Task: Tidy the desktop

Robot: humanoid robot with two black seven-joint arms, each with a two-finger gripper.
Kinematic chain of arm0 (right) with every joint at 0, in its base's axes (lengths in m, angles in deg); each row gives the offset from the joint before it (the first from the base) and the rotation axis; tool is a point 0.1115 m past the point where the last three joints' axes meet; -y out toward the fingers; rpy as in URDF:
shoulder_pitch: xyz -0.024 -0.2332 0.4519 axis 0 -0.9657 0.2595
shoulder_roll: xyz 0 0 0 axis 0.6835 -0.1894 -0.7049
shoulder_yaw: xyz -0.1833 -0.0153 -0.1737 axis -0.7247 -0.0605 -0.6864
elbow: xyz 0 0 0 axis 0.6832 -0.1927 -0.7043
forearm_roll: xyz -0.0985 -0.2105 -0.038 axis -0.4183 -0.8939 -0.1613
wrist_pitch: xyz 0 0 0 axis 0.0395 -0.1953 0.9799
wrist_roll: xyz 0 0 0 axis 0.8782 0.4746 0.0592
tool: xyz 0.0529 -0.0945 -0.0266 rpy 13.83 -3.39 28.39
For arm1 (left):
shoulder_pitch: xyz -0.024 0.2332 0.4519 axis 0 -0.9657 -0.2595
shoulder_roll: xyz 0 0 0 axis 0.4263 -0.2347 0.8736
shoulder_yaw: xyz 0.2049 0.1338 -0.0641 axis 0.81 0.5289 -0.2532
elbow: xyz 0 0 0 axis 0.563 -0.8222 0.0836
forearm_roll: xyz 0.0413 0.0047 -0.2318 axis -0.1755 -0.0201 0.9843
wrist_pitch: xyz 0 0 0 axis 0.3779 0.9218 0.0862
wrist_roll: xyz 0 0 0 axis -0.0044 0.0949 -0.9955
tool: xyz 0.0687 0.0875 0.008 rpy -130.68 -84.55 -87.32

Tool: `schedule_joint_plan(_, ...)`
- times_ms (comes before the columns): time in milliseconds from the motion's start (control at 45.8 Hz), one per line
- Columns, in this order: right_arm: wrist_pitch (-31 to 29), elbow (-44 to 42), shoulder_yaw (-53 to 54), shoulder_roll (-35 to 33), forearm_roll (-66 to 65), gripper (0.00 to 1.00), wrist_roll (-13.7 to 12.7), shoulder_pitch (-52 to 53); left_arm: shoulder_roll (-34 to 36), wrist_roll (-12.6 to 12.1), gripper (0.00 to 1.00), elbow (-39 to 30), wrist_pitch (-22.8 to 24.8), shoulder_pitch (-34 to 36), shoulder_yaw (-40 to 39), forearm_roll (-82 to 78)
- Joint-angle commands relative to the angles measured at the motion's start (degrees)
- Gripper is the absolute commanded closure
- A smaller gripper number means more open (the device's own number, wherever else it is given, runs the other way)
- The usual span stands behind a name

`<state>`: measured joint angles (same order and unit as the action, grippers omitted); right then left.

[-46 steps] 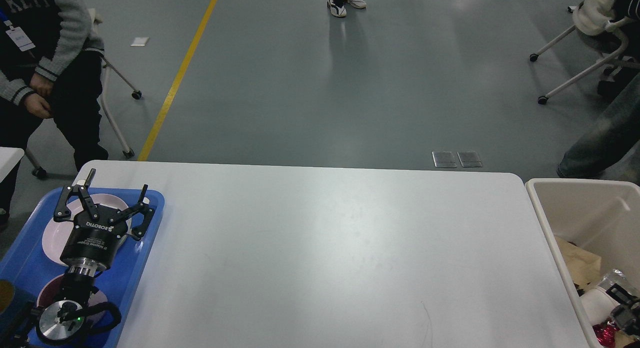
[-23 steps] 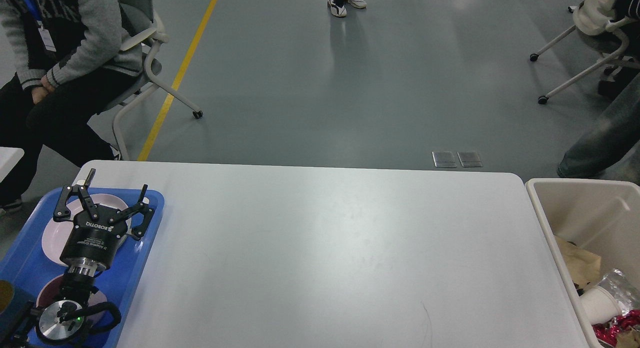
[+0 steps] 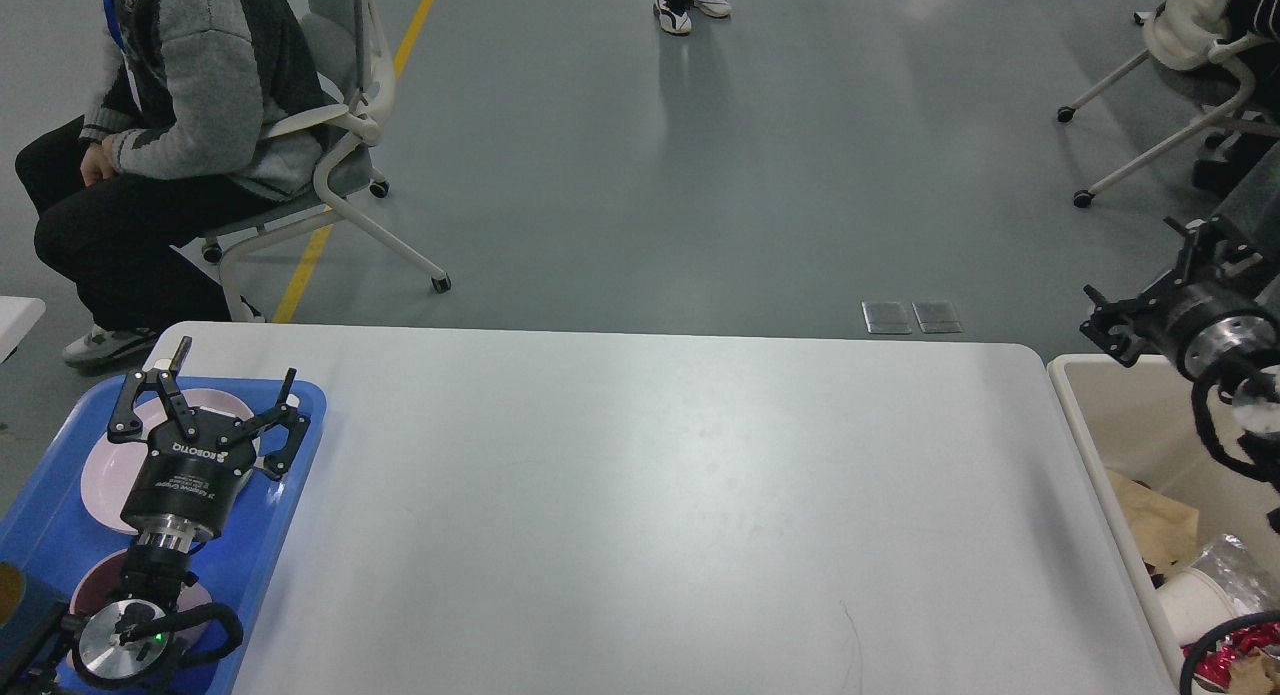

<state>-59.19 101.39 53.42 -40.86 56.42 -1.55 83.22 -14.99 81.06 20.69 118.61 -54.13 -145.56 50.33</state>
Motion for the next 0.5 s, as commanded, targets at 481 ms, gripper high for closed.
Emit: schedule_joint_plan(481, -7.32, 5.45, 12.31, 13.69, -12.52, 0.0, 26.48, -19.29, -0.02, -0.01, 0.03, -0.01, 0.0, 0.0, 0.0, 0.0)
